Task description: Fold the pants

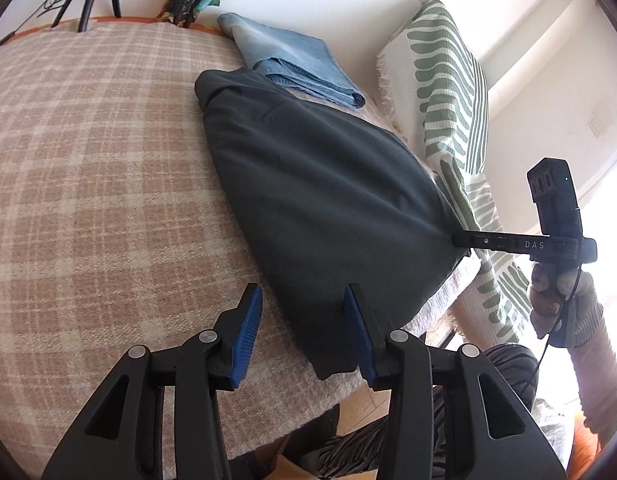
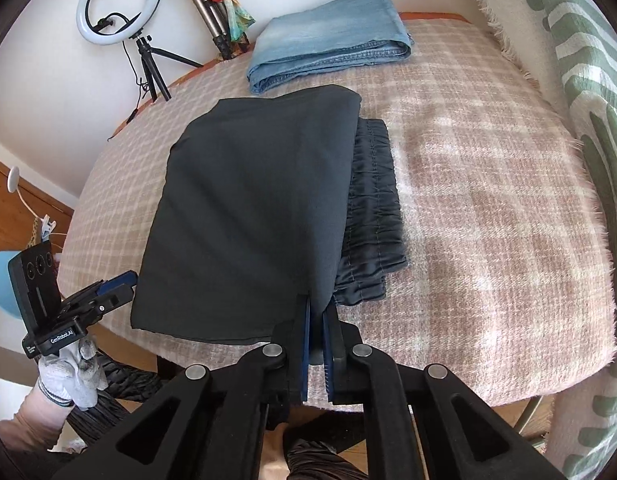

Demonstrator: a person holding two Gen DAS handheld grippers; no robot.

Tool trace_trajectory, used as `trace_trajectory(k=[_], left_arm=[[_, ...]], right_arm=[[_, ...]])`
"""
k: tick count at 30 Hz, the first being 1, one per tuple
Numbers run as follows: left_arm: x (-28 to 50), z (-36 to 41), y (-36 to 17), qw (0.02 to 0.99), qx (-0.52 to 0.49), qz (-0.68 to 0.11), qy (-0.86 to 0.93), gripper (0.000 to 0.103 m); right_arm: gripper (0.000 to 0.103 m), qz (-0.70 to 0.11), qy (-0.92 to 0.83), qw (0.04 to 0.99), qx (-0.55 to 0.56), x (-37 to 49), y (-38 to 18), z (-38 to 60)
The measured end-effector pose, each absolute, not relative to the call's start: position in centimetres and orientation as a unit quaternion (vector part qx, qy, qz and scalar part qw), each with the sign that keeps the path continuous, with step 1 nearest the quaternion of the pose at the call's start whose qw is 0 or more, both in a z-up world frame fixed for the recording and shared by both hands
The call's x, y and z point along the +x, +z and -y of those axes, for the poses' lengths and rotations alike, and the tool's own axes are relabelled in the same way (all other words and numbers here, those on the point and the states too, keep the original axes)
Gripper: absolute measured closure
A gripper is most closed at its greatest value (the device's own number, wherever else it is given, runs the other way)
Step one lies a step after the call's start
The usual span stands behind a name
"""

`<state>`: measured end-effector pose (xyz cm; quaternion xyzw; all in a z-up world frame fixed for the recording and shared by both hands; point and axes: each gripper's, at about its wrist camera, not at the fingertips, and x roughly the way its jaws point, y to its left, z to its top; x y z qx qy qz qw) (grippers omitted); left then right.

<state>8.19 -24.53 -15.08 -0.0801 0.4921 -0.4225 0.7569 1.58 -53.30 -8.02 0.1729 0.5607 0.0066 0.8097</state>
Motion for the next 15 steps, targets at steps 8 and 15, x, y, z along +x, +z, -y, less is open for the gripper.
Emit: trace_trajectory(k=[8,15], left_arm=[[7.5,25.6,-16.1,0.753,-0.106,-0.484,-0.432,0.065],[7.3,25.3,-15.9,0.762,-0.111,-0.47,-0.433,0.075]], right_arm=[[0.067,-0.511,0.024,0.846,0.152,3.8,-2.9,52.2],[0.065,-0.492,0.077,0.86,0.115,12.4,-0.8,47.6]])
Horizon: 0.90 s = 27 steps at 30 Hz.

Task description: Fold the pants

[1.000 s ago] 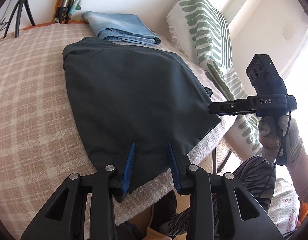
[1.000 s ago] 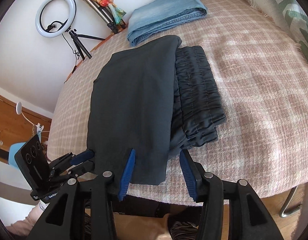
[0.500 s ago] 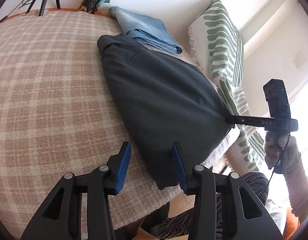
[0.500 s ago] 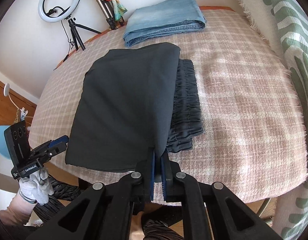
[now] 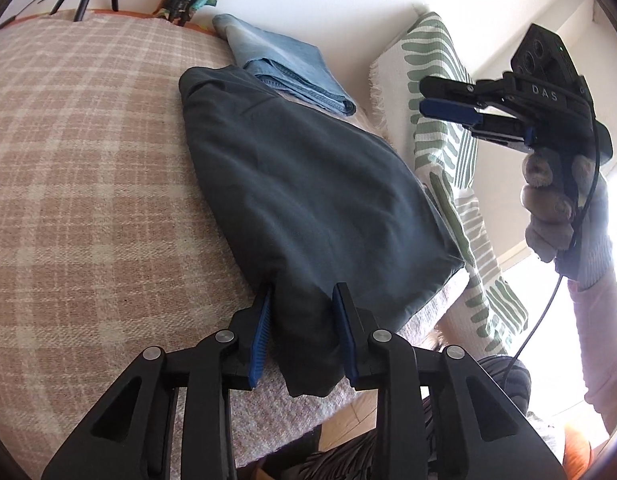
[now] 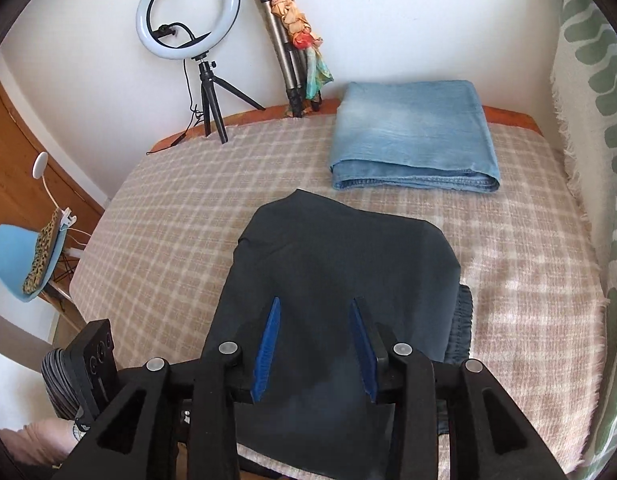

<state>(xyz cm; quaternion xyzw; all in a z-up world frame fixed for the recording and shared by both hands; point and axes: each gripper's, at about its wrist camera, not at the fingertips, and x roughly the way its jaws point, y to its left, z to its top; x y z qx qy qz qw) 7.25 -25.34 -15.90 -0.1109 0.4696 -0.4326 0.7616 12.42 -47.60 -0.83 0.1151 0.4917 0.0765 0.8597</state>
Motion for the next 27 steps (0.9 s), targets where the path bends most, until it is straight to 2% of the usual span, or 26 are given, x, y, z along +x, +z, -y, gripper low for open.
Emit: trace_trajectory(k=[7,12,19,24,27], left_arm=[[6.9,26.1,-15.3,0.77,-0.083,-0.45,-0.446,0.077],[7.0,26.0,-15.6,0.769,-0.087,-0.445,-0.45,0.077],[7.0,25.4,-15.9,0.767,-0.095,-0.442,-0.456,0.077],[7.0,24.8,-16.1,0.769,-0.095,-0.439,-0.455,0.079],[6.9,24.7,-16.0,0.772,-0.094,-0.437,-0.451,0.086]], right_arm=[[0.064,-0.532,0.118,0.835,0.082,21.8,-3.2,41.7],[0.064,-0.603,0.107,0.791,-0.017,28.4,-7.7,34.0],[0.065,-0.644,0.067,0.746,-0.159,31.4,-11.9,28.6],[0.076,-0.661,0.05,0.72,-0.206,31.8,-14.0,28.0],[0.1,-0.652,0.045,0.725,-0.216,31.8,-13.9,28.3]])
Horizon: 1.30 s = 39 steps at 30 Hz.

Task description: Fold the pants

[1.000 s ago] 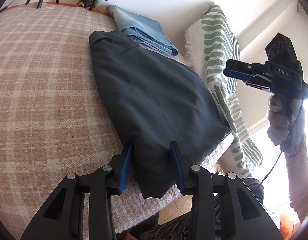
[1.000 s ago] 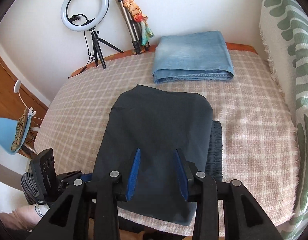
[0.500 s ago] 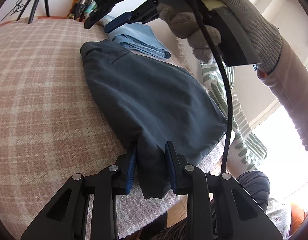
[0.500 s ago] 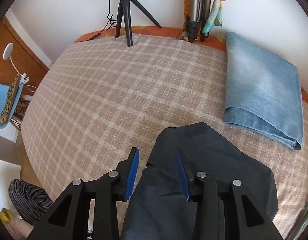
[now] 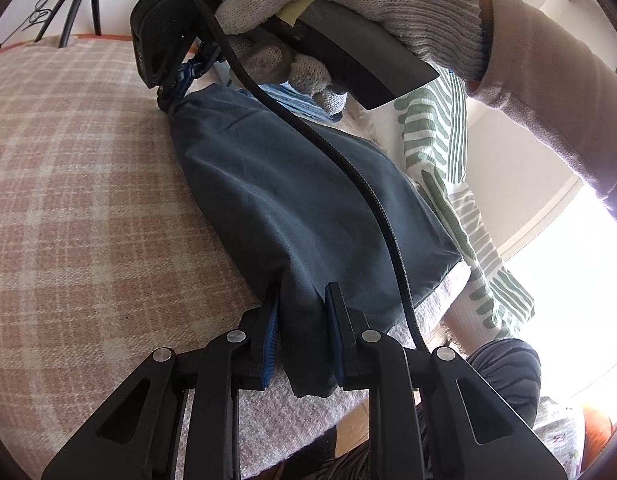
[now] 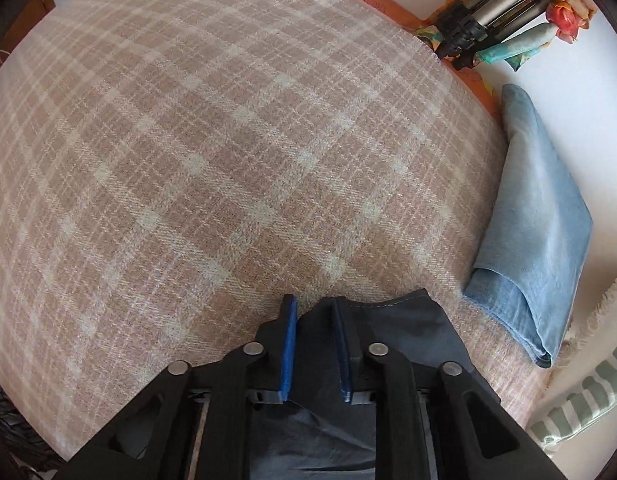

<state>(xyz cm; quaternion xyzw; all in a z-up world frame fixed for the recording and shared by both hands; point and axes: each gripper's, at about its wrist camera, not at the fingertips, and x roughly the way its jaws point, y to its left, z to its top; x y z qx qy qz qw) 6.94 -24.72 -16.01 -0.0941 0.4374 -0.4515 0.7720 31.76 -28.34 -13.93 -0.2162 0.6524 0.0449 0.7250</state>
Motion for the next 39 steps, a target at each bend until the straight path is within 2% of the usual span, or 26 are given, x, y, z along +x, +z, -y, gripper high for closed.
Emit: trace_trajectory(k=[3,9,12,15,19,21,23,28,30,35,37,39], left_arm=[[6.4,24.4,-15.8,0.774,-0.098,-0.432,-0.452,0.089],[6.0,24.0,-16.2,0.775,-0.096,-0.437,-0.446,0.089],[5.9,23.9,-16.3,0.772,-0.093,-0.444,-0.445,0.089],[5.7,23.8,-16.1,0.77,-0.077,-0.454,-0.441,0.081],[5.9,23.1,-15.6,0.765,-0.075,-0.467,-0.437,0.069],[6.4,22.6,-15.2,0.765,-0.072,-0.469,-0.436,0.067],[6.8,21.6,-14.6,0.772,-0.065,-0.465,-0.428,0.059],[8.7,19.8,-13.0,0.785,-0.072,-0.458,-0.411,0.049],[9.6,19.6,-12.3,0.793,-0.078,-0.451,-0.402,0.045],[12.2,20.8,-10.7,0.798,-0.084,-0.447,-0.396,0.043],[13.2,21.7,-10.7,0.792,-0.091,-0.458,-0.393,0.038],[14.1,22.5,-11.3,0.778,-0.106,-0.481,-0.39,0.036]], right_arm=[[0.103,-0.64,0.04,0.736,-0.217,31.6,-13.7,28.9],[0.103,-0.636,0.041,0.749,-0.18,31.9,-14.0,31.0],[0.1,-0.63,0.045,0.761,-0.146,32.0,-13.8,32.6],[0.075,-0.611,0.052,0.785,-0.092,31.9,-12.2,34.6],[0.067,-0.569,0.068,0.819,-0.036,30.2,-8.7,37.0],[0.064,-0.549,0.072,0.833,-0.006,28.7,-6.9,38.2],[0.06,-0.529,0.07,0.846,0.022,26.7,-5.3,39.1],[0.037,-0.48,0.072,0.871,0.073,21.5,-1.6,43.5],[0.032,-0.461,0.06,0.882,0.082,19.1,-0.6,45.7],[0.021,-0.429,0.011,0.896,0.113,14.4,-0.8,51.2],[0.013,-0.438,0.002,0.89,0.125,12.8,-1.4,53.3],[0.01,-0.451,0.005,0.881,0.143,12.0,-2.5,55.0]])
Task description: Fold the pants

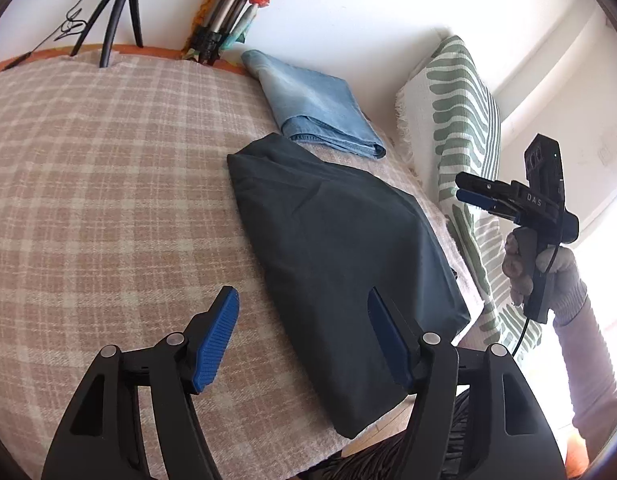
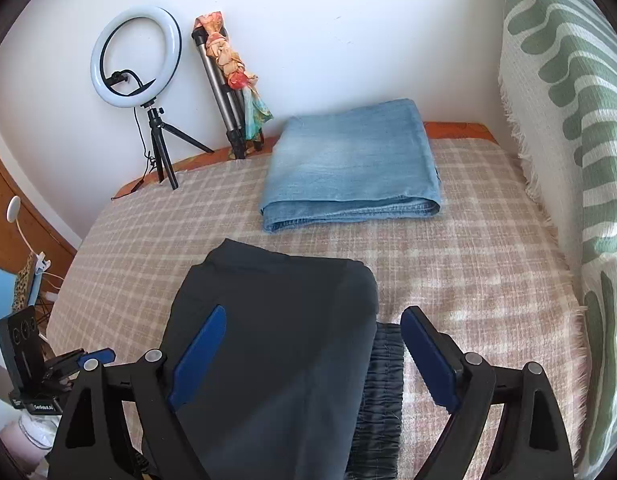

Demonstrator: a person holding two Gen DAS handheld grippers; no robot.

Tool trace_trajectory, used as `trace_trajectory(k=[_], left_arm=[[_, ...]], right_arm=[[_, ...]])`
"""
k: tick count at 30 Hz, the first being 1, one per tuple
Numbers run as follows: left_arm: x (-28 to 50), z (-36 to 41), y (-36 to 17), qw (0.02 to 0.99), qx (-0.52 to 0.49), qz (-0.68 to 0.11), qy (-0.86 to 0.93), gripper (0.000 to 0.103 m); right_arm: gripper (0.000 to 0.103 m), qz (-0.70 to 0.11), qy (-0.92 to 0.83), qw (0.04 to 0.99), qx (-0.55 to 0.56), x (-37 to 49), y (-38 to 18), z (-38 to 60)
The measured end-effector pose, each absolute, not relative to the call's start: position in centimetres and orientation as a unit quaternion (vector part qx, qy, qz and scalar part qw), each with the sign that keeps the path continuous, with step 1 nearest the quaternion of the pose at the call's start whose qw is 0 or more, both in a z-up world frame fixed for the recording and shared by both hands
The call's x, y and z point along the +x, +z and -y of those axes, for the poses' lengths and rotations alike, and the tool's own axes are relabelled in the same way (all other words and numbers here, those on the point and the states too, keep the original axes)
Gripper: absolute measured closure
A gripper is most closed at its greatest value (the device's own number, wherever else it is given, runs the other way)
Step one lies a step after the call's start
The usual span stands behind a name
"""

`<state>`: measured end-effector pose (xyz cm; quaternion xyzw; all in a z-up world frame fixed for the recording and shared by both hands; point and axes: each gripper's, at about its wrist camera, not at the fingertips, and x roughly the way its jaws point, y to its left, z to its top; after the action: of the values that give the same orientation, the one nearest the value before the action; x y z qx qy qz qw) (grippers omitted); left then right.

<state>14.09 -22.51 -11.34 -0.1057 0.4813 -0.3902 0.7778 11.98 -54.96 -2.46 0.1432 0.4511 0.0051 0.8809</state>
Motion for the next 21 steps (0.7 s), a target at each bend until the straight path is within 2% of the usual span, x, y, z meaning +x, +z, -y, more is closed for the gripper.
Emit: trace_trajectory(k=[3,6,15,21], left_arm=[[15.1,23.9,-12.7,0.757,-0.124,-0.513,-0.386,0.036],[15.3,25.0,-13.7,0.741,-0.133,-0.535,-0.384,0.036],[16.0,26.7,-15.4,0.728,-0.134,-0.558,-0.376,0.036],[17.1,27.6,-15.5,0.723,-0.135,-0.561,-0.379,0.036]], right_arm=[[0.003,-0.479,0.016,0.863,0.158,11.3,-4.5,56.2],[0.003,-0.511,0.035,0.841,0.174,10.8,-7.0,56.9],[0.006,-0.543,0.073,0.801,0.243,10.5,-12.2,59.2],[0.011,-0.524,0.119,0.791,0.292,9.7,-13.9,60.3]])
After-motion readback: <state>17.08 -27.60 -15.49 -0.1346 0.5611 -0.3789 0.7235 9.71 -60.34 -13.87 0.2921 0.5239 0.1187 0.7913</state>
